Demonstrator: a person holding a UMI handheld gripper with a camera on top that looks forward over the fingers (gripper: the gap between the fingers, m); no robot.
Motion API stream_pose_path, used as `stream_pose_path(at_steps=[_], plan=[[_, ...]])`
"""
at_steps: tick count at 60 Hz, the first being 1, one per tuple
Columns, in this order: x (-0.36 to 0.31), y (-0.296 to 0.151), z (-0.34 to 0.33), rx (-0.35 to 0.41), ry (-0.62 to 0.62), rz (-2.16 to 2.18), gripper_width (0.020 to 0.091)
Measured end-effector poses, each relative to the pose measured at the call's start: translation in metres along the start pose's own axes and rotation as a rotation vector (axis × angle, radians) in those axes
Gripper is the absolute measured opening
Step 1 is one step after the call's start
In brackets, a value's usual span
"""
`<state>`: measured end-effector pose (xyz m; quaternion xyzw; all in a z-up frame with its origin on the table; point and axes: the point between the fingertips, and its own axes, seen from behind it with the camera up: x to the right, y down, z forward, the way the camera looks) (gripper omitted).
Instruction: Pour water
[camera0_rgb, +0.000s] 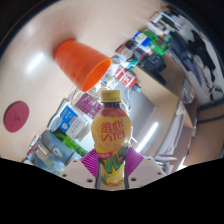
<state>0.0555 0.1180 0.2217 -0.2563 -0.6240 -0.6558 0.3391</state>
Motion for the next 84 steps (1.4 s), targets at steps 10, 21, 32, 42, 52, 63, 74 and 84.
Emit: stream_pose_path(at_steps=[10, 21, 32, 42, 52, 63, 74, 84], plan=[[-0.002, -0.002, 0.005, -0.001, -0.033, -0.079, 0.0321], [-0.01, -0.008, 0.004, 0.001, -0.066, -0.107, 0.0322], [0.01, 0.027, -0.001, -0.062, -0.029, 0.479, 0.0322], [-0.027, 0.048, -0.024, -0.13, -0.134, 1.633, 0.0325], [-0.078, 0.01, -0.049, -0.124, -0.185, 2.48, 0.0347], [-0.128, 0.009, -0.05, -0.19, -0.271, 2.448, 0.0347], [-0.154, -0.013, -0.056, -0.196, -0.333, 2.324, 0.0367], [-0.16, -0.035, -0.062, -0.143, -0.325, 2.251, 0.0409]])
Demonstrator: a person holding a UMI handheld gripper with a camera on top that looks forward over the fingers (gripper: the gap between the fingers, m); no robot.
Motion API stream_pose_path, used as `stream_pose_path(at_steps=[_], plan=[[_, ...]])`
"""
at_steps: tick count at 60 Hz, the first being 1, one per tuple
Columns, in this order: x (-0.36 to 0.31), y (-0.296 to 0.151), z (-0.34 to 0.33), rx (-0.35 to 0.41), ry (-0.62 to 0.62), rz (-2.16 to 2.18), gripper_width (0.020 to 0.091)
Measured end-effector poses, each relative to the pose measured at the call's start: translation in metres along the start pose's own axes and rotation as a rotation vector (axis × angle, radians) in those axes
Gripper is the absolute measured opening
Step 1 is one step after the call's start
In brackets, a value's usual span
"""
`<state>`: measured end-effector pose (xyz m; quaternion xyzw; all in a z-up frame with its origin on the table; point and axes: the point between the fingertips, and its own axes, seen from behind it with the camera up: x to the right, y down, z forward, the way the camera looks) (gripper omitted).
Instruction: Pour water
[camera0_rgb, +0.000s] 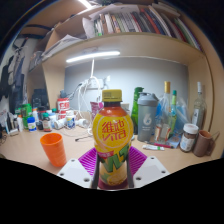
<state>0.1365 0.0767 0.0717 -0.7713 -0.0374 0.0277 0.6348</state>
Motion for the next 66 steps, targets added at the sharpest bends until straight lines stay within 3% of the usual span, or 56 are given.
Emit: stream_pose_path(at_steps=[6, 11, 13, 17, 19, 31, 53, 66], plan=[[0.001, -0.001, 0.0, 0.0, 0.003, 0.025, 0.0445], [0.002, -0.001, -0.002, -0.004, -0.004, 0.027, 0.0525], [0.003, 0.001, -0.004, -0.02, -0.006, 0.023, 0.0586], [0.002, 0.005, -0.011, -0.037, -0.015, 0.025, 0.0806], [0.001, 0.005, -0.017, -0.036, -0.019, 0.031, 0.0857], [0.003, 0.023, -0.08, -0.067, 0.008, -0.034, 0.0849], [-0.028, 0.055, -0.259, -0.033, 0.014, 0.007, 0.0848], [-0.028, 0.066, -0.308, -0.024, -0.002, 0.081, 0.0852]])
